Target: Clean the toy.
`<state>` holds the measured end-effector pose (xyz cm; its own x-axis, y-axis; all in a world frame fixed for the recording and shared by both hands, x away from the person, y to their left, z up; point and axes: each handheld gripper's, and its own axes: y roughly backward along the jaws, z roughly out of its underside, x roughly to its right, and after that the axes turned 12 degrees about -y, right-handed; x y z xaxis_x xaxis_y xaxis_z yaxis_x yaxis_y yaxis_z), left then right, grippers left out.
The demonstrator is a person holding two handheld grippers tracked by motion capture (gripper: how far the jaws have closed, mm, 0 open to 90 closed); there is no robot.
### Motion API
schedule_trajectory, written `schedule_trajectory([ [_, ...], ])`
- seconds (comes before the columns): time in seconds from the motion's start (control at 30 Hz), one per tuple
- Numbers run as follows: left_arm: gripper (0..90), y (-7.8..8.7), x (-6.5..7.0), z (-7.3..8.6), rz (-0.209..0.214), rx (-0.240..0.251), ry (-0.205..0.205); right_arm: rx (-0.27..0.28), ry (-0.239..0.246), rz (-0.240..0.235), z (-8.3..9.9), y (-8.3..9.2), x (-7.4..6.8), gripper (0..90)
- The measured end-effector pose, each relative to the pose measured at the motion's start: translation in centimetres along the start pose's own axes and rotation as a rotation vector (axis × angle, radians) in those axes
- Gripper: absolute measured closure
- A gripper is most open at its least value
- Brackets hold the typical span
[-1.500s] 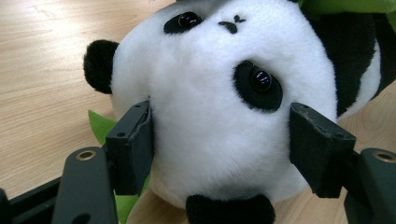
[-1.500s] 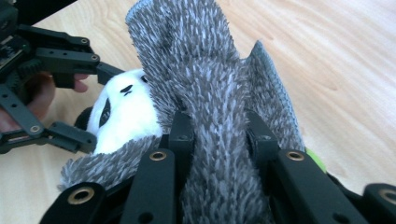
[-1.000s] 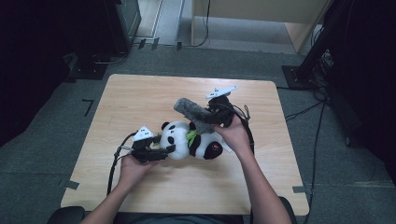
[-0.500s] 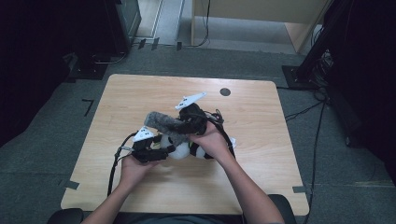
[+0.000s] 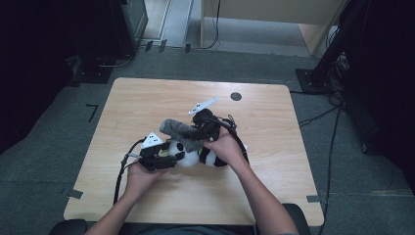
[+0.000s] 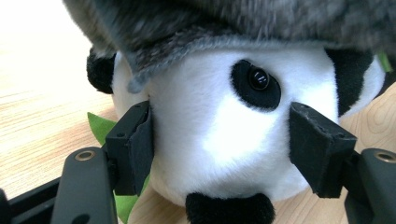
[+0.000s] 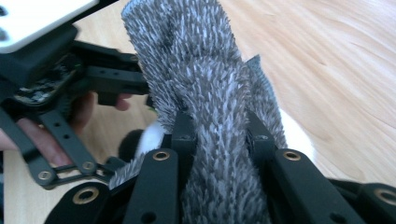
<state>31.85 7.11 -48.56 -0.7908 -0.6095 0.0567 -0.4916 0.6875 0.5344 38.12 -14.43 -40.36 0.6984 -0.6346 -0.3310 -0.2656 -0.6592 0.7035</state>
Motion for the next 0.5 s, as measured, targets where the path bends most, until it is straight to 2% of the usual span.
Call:
schedule_trajectory([
  [0.17, 29.4, 0.0, 0.0, 0.0, 0.001, 0.0, 0.007, 0.018, -0.06, 0.018, 0.4, 1.0, 2.0, 71.7],
  [0.3, 29.3, 0.0, -0.2, 0.1, 0.013, 0.004, 0.012, 0.013, -0.087, 0.041, 0.7, 1.5, 3.3, 71.6],
  [0.5, 29.3, 0.0, -0.2, 0.1, 0.017, 0.007, 0.018, 0.024, -0.068, 0.064, 0.9, 2.0, 3.9, 71.4],
])
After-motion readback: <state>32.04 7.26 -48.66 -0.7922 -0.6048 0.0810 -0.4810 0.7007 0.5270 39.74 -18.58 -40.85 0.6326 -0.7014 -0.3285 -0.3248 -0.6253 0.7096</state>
